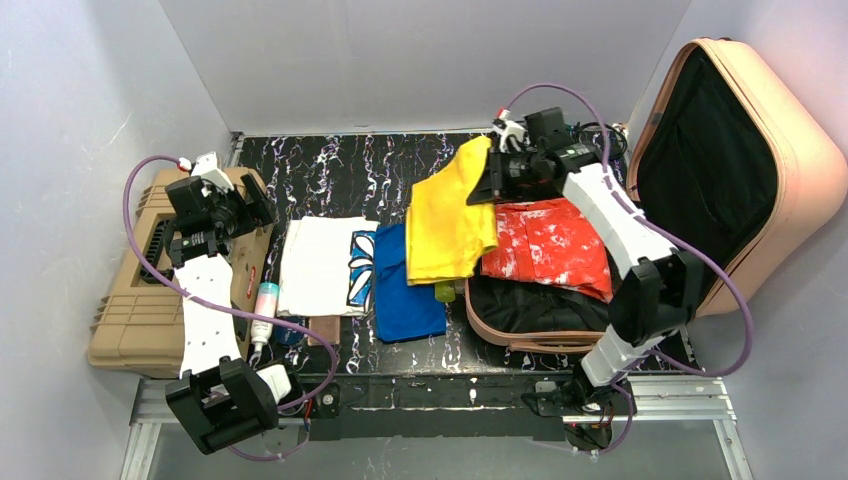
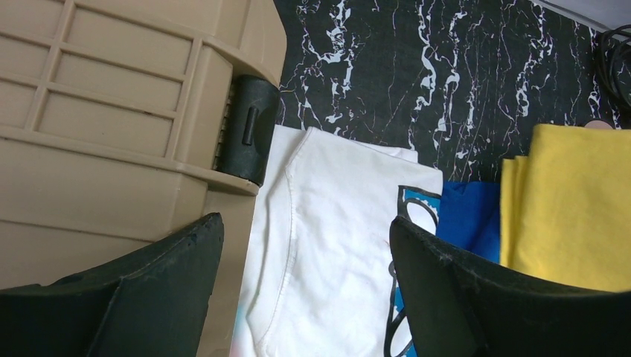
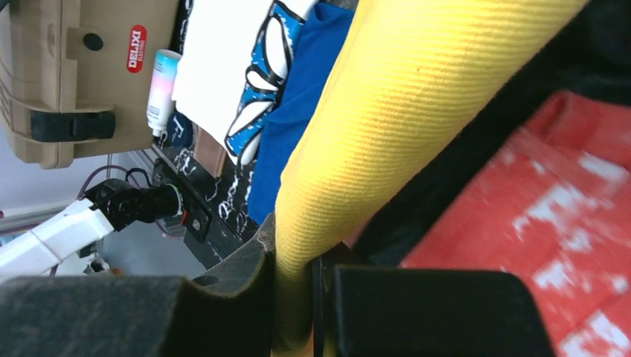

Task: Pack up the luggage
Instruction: Place the clothes in the luggage.

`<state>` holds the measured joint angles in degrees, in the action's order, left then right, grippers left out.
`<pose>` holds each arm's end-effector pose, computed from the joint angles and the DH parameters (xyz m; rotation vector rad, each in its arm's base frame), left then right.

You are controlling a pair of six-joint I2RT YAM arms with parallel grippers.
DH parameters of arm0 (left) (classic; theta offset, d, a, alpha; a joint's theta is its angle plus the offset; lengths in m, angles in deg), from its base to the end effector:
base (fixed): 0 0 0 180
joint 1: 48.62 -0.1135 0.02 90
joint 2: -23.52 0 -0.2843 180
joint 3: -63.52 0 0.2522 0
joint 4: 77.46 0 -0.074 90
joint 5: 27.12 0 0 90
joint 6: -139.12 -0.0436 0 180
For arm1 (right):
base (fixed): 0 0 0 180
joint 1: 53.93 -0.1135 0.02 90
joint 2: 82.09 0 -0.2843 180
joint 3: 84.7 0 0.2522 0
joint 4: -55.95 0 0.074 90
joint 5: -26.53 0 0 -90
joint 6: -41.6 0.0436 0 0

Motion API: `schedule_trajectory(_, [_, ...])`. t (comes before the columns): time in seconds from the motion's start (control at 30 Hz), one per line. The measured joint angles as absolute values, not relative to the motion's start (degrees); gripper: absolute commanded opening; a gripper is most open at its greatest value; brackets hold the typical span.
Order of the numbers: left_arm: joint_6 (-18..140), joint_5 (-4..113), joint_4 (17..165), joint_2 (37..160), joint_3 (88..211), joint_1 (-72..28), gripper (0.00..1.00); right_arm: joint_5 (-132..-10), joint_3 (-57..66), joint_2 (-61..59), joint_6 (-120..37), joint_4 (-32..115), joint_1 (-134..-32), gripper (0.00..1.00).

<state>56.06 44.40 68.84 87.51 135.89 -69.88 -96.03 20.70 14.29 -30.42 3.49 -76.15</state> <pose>0.2372 0.0774 0.3564 -0.2848 1.9717 -0.1635 0.3439 0.1658 0.3594 -0.3867 2.3662 1.0042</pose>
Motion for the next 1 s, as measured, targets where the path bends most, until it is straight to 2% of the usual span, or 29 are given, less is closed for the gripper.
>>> schedule_trajectory(0.23, [56.6, 44.4, 68.8, 87.5, 135.9, -69.9, 0.81, -98.4, 17.3, 8.3, -38.2, -3.7, -66.2, 0.01])
schedule_trajectory(0.43, [56.9, 44.4, 69.1, 87.4, 135.7, -69.9, 0.81, -99.7, 17.2, 6.8, -45.1, -8.7, -62.1, 0.01])
schedule_trajectory(1.0, [57.3, 43.9, 70.1, 86.8, 134.7, -69.9, 0.81, -99.2, 16.4, 10.0, -68.0, -21.3, -44.6, 0.01])
